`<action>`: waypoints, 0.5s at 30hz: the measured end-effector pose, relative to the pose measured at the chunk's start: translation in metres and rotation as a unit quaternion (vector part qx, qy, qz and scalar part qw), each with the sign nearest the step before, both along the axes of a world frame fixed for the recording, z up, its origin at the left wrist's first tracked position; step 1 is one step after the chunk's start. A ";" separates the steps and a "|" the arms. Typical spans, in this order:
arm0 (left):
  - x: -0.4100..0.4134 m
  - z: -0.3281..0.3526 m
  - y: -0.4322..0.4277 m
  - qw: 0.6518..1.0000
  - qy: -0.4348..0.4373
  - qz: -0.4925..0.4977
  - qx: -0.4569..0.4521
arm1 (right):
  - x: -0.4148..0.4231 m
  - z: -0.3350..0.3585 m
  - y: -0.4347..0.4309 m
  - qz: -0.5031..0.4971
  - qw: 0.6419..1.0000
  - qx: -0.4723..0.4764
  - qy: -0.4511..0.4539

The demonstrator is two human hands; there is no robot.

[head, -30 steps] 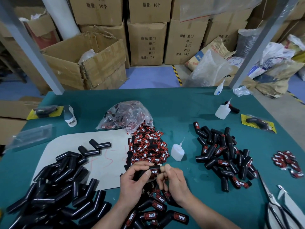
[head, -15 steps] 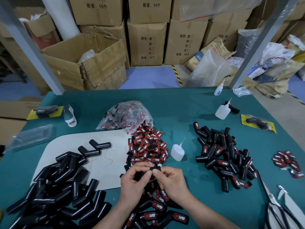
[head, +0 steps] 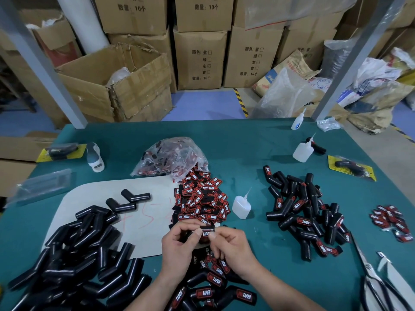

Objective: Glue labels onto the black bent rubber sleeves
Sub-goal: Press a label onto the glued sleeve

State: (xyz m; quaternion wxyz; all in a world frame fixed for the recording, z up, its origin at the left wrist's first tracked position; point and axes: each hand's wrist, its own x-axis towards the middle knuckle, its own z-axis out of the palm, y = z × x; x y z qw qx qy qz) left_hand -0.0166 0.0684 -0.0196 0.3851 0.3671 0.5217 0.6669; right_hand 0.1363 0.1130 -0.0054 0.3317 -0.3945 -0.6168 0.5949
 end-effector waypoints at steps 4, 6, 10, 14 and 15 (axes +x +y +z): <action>-0.001 0.002 -0.003 0.998 0.052 -0.033 0.023 | 0.000 0.001 0.003 -0.024 1.000 -0.001 0.006; -0.003 0.003 -0.005 0.988 0.135 -0.057 0.052 | 0.001 0.003 0.005 -0.037 0.999 -0.009 0.009; -0.005 0.001 -0.002 0.965 0.245 -0.049 0.082 | 0.001 0.003 0.005 -0.036 0.999 -0.006 0.010; -0.004 0.001 -0.001 0.967 0.238 -0.033 0.088 | 0.004 -0.001 0.005 -0.018 1.000 -0.008 0.024; -0.004 0.001 -0.001 0.967 0.235 -0.027 0.096 | 0.005 -0.002 0.005 -0.014 1.000 -0.004 0.024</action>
